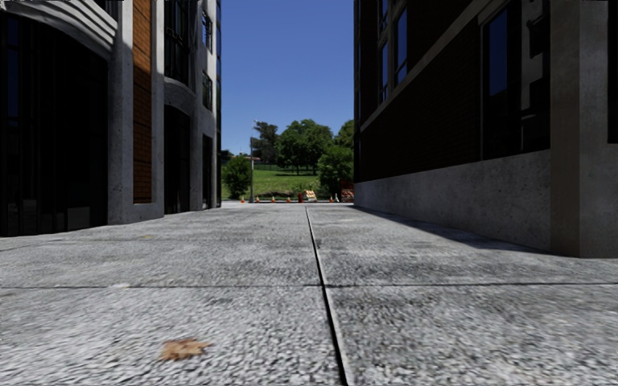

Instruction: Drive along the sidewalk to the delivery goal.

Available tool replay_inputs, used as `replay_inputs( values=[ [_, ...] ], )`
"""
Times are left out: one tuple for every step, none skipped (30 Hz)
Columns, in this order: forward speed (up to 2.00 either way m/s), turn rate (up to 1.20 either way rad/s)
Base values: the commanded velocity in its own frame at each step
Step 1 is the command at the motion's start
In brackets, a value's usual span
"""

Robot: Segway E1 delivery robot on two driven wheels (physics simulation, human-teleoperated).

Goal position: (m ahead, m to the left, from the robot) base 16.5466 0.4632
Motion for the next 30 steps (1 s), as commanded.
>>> replay_inputs(
  values=[
    [2.00, 0.00],
    [2.00, 0.00],
    [2.00, 0.00],
    [2.00, 0.00],
    [2.00, 0.00],
    [2.00, 0.00],
    [2.00, 0.00],
    [2.00, 0.00],
    [2.00, 0.00],
    [2.00, 0.00],
    [2.00, 0.00],
    [2.00, 0.00],
    [2.00, 0.00],
    [2.00, 0.00],
    [2.00, 0.00],
    [2.00, 0.00],
    [2.00, 0.00],
    [2.00, 0.00],
    [2.00, 0.00],
    [2.00, 0.00],
    [2.00, 0.00],
    [2.00, 0.00],
    [2.00, 0.00],
    [2.00, 0.00],
    [2.00, 0.00],
    [2.00, 0.00],
    [2.00, 0.00],
    [2.00, 0.00],
    [2.00, 0.00],
    [2.00, 0.00]
  ],
)
